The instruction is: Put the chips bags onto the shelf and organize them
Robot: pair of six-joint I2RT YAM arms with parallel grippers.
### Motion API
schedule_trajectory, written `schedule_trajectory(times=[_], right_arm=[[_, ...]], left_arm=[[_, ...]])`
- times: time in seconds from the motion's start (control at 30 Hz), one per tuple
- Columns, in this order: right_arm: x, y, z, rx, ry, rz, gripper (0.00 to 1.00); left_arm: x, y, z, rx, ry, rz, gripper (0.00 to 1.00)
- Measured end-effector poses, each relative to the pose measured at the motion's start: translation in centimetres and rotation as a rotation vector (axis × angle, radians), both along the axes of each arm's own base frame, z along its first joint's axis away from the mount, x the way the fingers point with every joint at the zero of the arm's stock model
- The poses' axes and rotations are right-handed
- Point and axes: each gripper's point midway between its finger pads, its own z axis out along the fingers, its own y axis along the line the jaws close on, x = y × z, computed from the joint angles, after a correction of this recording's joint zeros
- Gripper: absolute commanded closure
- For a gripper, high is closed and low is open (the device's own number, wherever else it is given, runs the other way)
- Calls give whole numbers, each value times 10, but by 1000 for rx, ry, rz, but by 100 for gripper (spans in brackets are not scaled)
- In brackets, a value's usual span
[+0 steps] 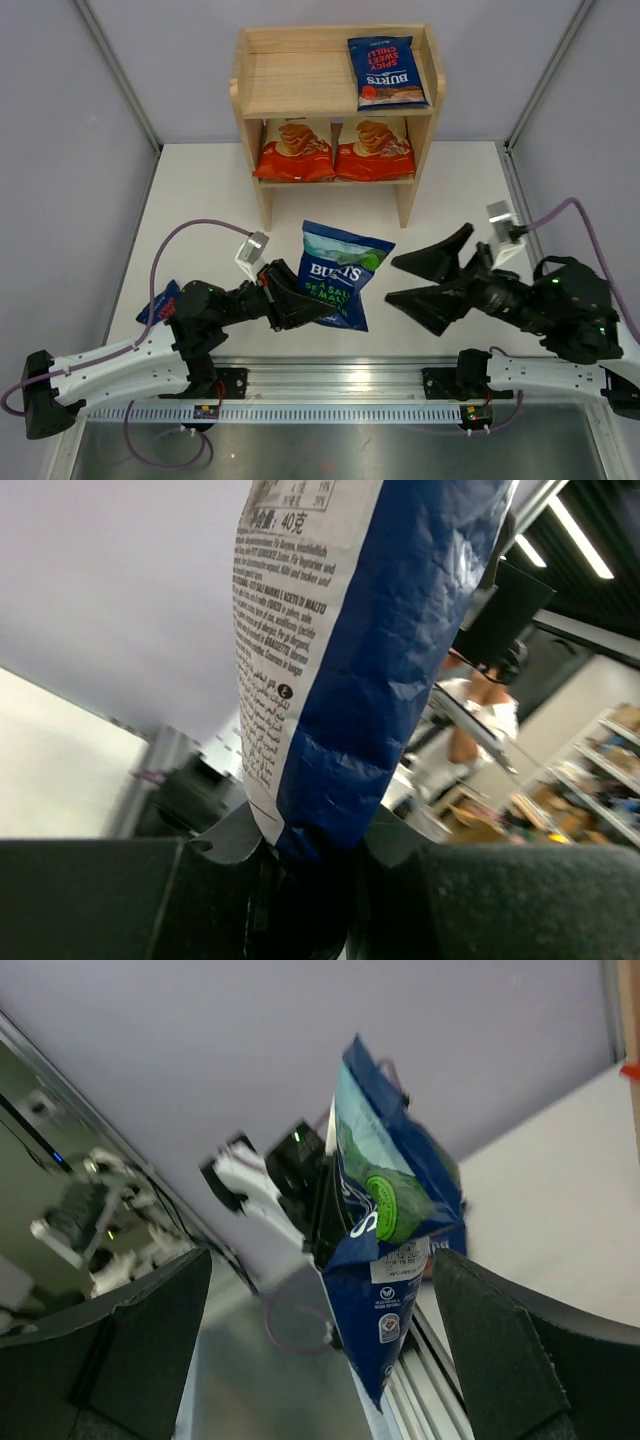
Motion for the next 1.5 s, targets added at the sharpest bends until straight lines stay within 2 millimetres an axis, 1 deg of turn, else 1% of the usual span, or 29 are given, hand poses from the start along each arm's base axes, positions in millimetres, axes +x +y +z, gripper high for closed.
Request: schedule_trajectory(times=[0.1, 0.2, 0.27, 0.33, 0.37, 0.47, 0.5, 0.53, 0.6, 0.63, 0.77, 0.93, 1.0, 1.07, 1.1, 1.13, 1.2, 1.3, 1.33, 1.4, 1.43, 1.5], right_arm=[[-2, 38, -38, -167, -24, 62, 1], [-1, 64, -74, -281, -27, 104, 0], [0, 72, -92, -326, -20, 111, 0], [1, 73, -100, -339, -17, 109, 1], [1, 73, -101, -335, -18, 106, 1], [4, 72, -97, -288, -27, 86, 5], [5, 71, -97, -279, -28, 78, 8], [6, 70, -96, -267, -27, 70, 14], [8, 67, -93, -236, -22, 56, 16], [9, 66, -90, -220, -17, 48, 20], [11, 62, -84, -173, 10, 27, 23], [19, 62, -81, -139, 75, -10, 23], [23, 64, -82, -129, 106, -29, 34], [25, 64, -82, -127, 117, -41, 47], [27, 63, -82, -123, 125, -53, 58], [28, 62, -82, -120, 128, -58, 63], [29, 60, -79, -104, 139, -65, 75], [27, 59, -79, -90, 150, -61, 77], [29, 57, -80, -81, 155, -72, 80], [34, 53, -81, -61, 164, -103, 81], [36, 51, -80, -45, 169, -117, 86], [42, 47, -77, -1, 181, -150, 87]], left_arm=[[-4, -12, -5, 28, 63, -75, 96], [-8, -19, -6, 38, 107, -122, 96], [-11, -19, -1, 25, 120, -152, 96], [-14, -17, 4, 7, 117, -167, 96], [-16, -16, 9, -10, 116, -177, 95], [-19, -15, 16, -38, 114, -200, 95], [-19, -16, 17, -41, 118, -206, 95], [-19, -17, 16, -43, 123, -210, 95], [-18, -19, 15, -39, 135, -215, 95], [-18, -20, 14, -37, 138, -216, 95], [-18, -20, 14, -36, 138, -214, 94], [-17, -23, 10, -7, 140, -209, 89], [-17, -25, 6, 14, 142, -205, 87], [-16, -26, 3, 31, 142, -201, 87], [-16, -27, 2, 36, 140, -198, 86], [-16, -27, 2, 38, 138, -197, 84], [-16, -26, 3, 44, 133, -192, 78], [-15, -25, -1, 71, 125, -176, 45], [-16, -23, -3, 80, 115, -171, 29], [-18, -17, 0, 78, 90, -157, 17], [-18, -13, 3, 67, 74, -147, 11], [-17, -6, 10, 45, 49, -116, 9]])
